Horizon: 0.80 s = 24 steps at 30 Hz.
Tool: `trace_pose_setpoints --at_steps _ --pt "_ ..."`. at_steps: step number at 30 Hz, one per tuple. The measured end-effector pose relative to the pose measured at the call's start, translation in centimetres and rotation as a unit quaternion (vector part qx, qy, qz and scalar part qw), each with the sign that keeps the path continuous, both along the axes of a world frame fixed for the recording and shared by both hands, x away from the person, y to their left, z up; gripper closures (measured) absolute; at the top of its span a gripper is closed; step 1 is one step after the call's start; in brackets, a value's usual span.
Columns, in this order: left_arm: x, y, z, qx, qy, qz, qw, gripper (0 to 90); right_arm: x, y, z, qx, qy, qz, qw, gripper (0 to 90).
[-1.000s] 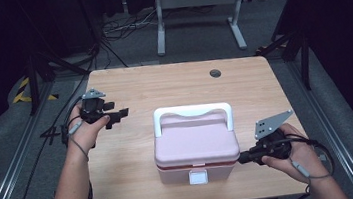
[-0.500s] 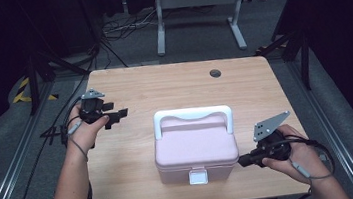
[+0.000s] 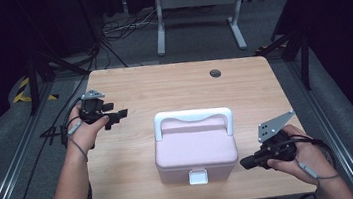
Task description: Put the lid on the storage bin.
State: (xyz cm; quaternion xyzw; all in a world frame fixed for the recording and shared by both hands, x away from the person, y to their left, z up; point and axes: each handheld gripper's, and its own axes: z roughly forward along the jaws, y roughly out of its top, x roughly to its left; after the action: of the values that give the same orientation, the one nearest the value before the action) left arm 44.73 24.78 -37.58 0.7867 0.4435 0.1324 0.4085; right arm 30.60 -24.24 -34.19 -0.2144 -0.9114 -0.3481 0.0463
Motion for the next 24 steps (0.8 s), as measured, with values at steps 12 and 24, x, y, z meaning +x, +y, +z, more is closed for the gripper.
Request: trace_pose_setpoints --at_steps 12,24 --pt "-1.0 0.6 -0.4 0.001 0.006 0.013 0.9999 33.1 0.3 -0.8 1.9 0.069 -0.028 -0.026 0.9969 75.6" --pt "-2.9 1.9 -0.5 0.004 0.008 0.028 0.9996 33.0 1.9 -1.6 3.3 0.125 -0.069 -0.079 0.9866 56.1"
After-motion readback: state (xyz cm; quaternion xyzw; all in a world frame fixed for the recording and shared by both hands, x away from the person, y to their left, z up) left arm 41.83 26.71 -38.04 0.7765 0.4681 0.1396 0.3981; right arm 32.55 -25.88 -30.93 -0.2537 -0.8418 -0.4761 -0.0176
